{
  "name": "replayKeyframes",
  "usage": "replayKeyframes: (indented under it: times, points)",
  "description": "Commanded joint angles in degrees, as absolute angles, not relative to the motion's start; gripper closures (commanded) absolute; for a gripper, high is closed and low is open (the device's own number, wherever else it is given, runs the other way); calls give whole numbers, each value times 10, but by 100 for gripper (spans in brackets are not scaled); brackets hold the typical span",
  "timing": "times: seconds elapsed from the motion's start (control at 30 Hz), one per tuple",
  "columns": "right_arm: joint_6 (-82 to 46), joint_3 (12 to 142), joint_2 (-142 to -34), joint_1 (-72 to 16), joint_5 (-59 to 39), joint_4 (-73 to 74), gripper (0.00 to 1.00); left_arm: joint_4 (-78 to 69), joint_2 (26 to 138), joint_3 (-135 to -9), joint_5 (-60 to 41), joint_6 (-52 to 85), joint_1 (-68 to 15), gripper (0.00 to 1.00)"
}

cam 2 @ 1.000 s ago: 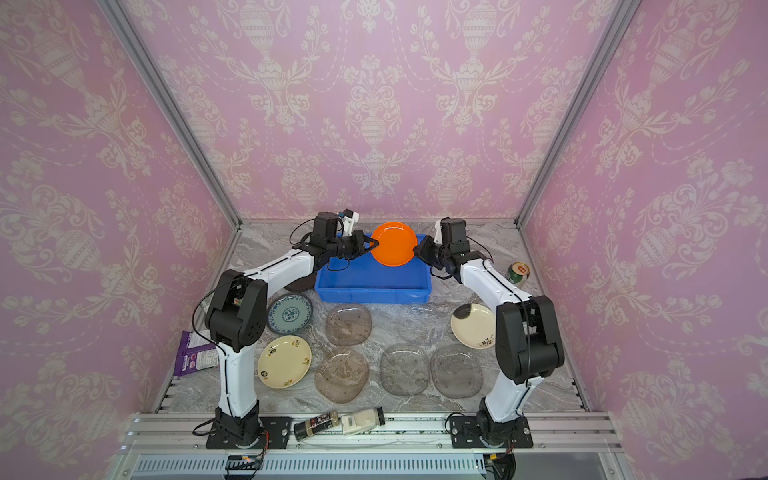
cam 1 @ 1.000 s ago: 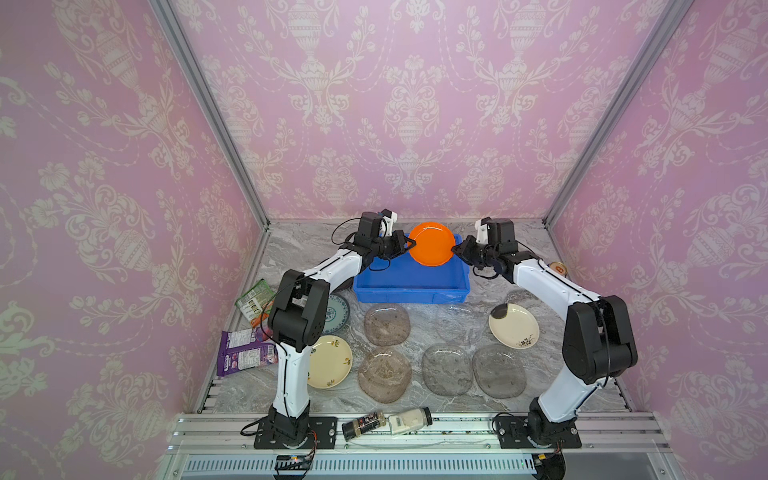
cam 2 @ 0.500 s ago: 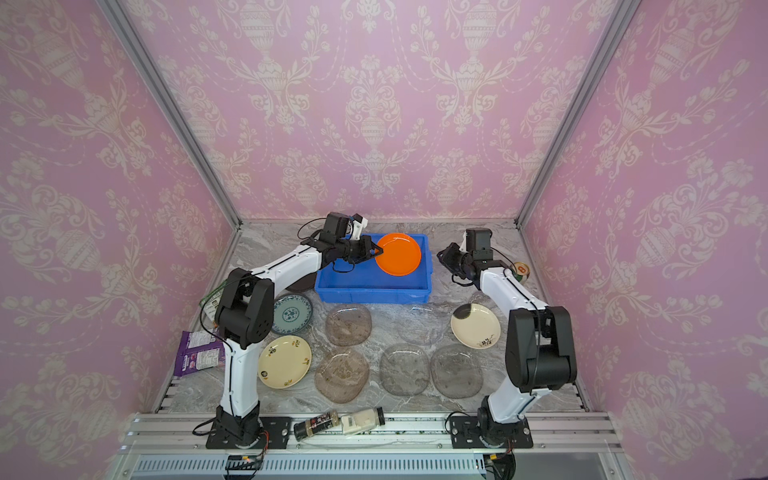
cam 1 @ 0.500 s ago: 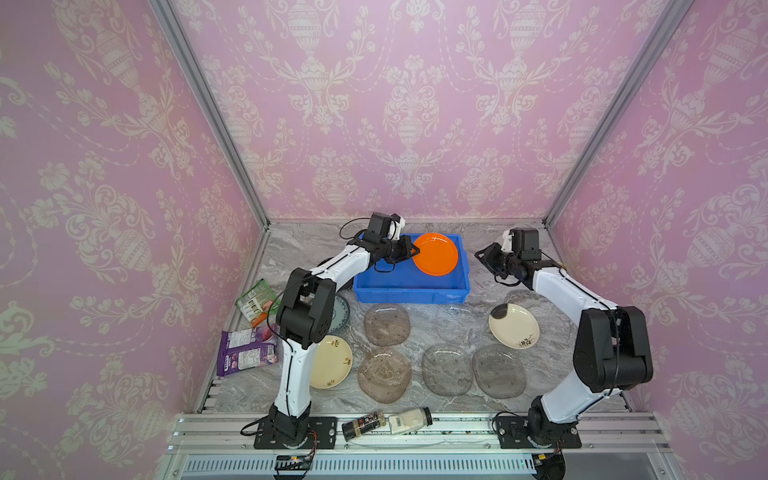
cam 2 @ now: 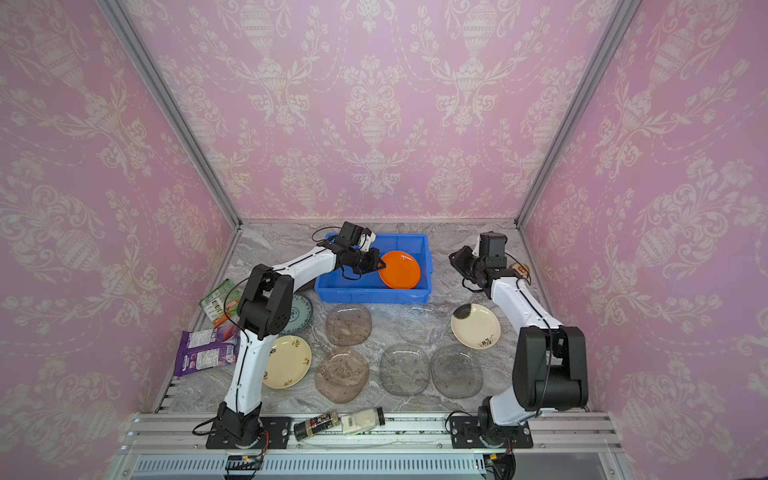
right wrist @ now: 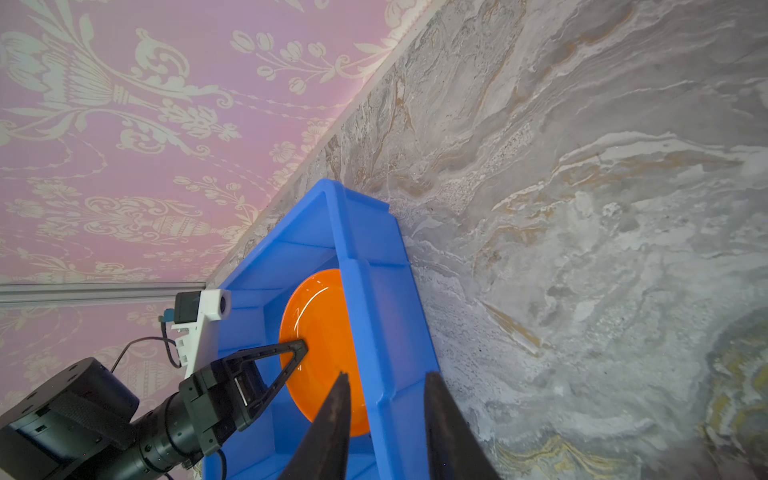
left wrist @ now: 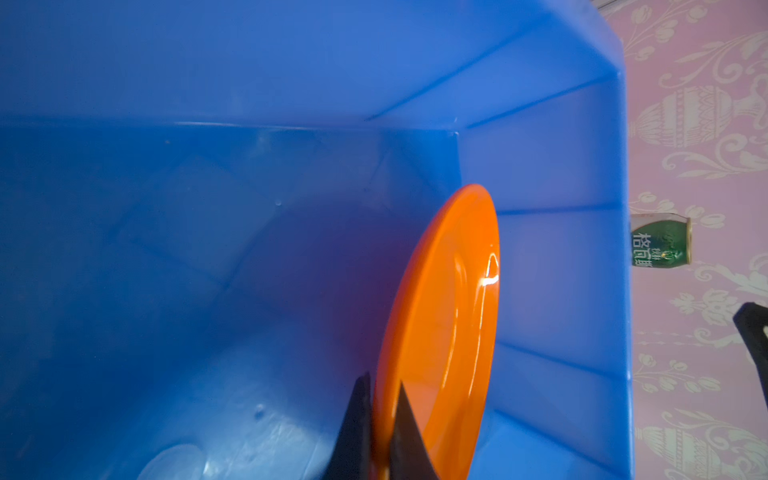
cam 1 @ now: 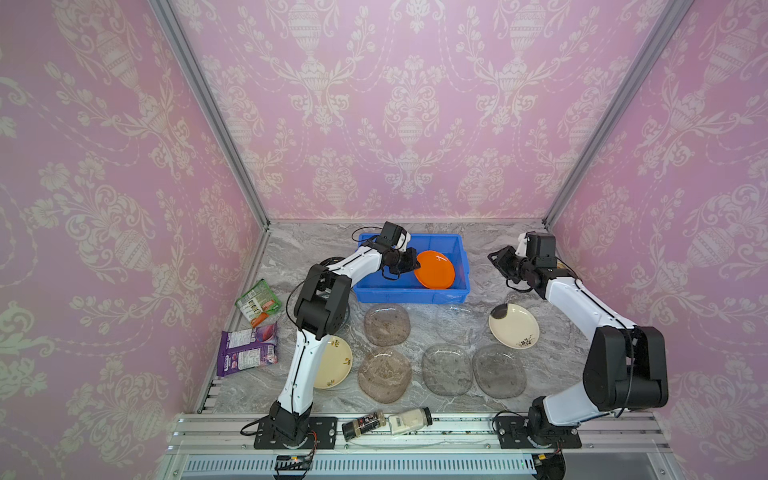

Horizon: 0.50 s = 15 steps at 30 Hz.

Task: Place the plates into the plastic bin on the countertop
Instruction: 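Grasp the orange plate rim with the left gripper while the right gripper releases it, then lower the orange plate into the blue bin with the left gripper and open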

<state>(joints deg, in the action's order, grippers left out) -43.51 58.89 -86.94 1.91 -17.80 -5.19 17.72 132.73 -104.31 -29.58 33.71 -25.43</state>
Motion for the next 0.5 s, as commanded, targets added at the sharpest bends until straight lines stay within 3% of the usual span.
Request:
replayKeyframes:
  times: [0.0, 0.37, 0.47]
  points:
    - [-423, 576, -849, 25, -187, -46, 69, 190, 1344, -1072, -278, 322, -257, 100]
    - [-418, 562, -839, 30, -191, -48, 69, 212, 1384, -1107, -271, 316, -257, 100]
    - [-417, 563, -843, 31, -193, -48, 69, 216, 1384, -1108, -266, 309, -257, 90]
